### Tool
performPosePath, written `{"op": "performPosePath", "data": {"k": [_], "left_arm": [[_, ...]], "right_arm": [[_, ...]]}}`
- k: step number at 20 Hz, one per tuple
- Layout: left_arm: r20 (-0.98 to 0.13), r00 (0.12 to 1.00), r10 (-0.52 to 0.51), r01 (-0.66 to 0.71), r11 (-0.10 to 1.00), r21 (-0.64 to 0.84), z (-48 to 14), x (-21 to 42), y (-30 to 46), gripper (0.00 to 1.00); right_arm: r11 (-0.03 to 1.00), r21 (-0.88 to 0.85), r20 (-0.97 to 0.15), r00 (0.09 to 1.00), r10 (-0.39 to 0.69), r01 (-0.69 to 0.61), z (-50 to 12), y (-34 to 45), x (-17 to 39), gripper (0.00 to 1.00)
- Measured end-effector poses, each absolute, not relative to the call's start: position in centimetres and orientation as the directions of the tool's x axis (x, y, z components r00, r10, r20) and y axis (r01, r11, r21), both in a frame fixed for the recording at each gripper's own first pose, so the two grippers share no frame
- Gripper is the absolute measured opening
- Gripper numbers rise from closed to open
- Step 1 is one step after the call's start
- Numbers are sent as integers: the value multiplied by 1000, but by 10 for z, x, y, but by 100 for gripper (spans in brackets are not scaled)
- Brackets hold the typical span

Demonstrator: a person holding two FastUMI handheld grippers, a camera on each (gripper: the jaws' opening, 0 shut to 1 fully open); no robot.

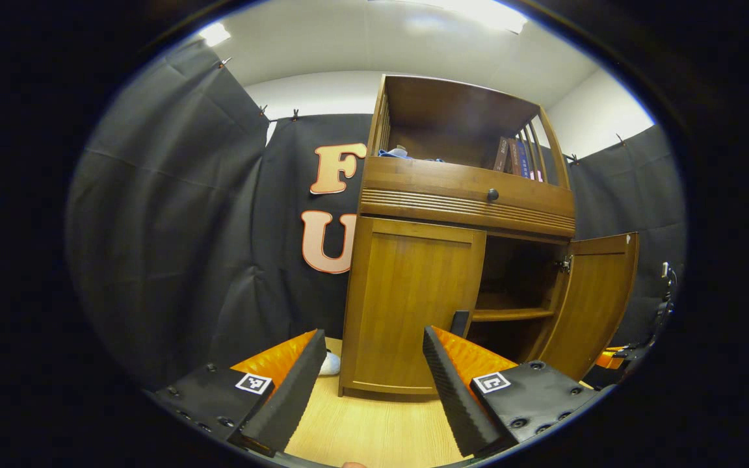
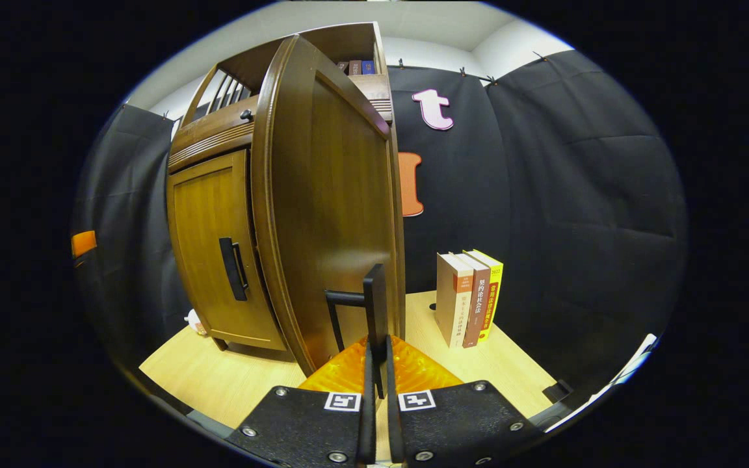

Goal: Open the right door of the double-door shoe cabinet with the right hand, and open the left door with the left hand.

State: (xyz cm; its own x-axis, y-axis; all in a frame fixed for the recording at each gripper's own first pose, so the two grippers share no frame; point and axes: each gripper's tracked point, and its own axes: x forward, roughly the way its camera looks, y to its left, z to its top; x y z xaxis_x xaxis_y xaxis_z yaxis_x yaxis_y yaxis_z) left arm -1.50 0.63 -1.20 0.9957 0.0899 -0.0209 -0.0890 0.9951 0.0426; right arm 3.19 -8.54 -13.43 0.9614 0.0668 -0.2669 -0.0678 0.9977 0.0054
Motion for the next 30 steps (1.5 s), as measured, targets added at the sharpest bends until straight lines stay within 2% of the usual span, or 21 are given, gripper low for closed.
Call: {"op": "performPosePath", "data": {"k": [13, 14, 15, 17, 18, 19, 20, 21, 22, 23, 24, 26, 28, 29, 30], "left_arm": [[7, 997, 72, -72, 995, 69, -14, 27, -70, 94], [9, 997, 76, -77, 995, 69, -15, 28, -73, 94], [8, 997, 78, -78, 995, 66, -17, 29, -77, 94], [2, 997, 75, -75, 995, 69, -22, 33, -86, 97], [-2, 997, 74, -73, 995, 73, -26, 36, -90, 94], [-6, 997, 77, -76, 994, 79, -29, 38, -92, 94], [-9, 997, 78, -77, 994, 83, -33, 41, -94, 94], [-14, 997, 77, -76, 994, 84, -36, 44, -97, 94], [-18, 997, 76, -75, 994, 80, -39, 46, -100, 94], [-23, 997, 77, -75, 995, 72, -42, 50, -102, 94], [-28, 997, 76, -74, 995, 62, -47, 53, -105, 94], [-31, 997, 74, -72, 996, 59, -50, 57, -109, 94], [-32, 997, 63, -61, 996, 63, -53, 64, -116, 94], [-36, 998, 56, -54, 996, 66, -55, 69, -119, 94], [-38, 998, 49, -46, 996, 73, -58, 74, -123, 94]], "right_arm": [[986, 41, -269, 948, 167, -162, -131, -150, 47, 7], [985, 51, -267, 948, 175, -168, -131, -155, 48, 0], [983, 59, -266, 946, 185, -175, -131, -159, 49, 5], [978, 72, -264, 942, 210, -197, -131, -167, 51, 5], [975, 73, -262, 939, 222, -210, -130, -169, 53, 12], [972, 76, -262, 936, 235, -223, -131, -173, 53, 5], [969, 80, -264, 932, 248, -235, -130, -177, 55, 12], [965, 85, -266, 927, 262, -249, -132, -181, 56, 12], [960, 91, -270, 921, 281, -266, -132, -183, 56, 5], [953, 101, -272, 913, 304, -287, -132, -182, 54, 5], [945, 109, -272, 905, 326, -307, -131, -181, 51, 12], [935, 117, -269, 896, 354, -335, -128, -184, 45, 2], [933, 125, -272, 893, 359, -338, -129, -193, 37, 20], [932, 135, -272, 892, 361, -335, -128, -196, 34, 16], [932, 147, -270, 893, 359, -330, -128, -199, 32, 24]]}}
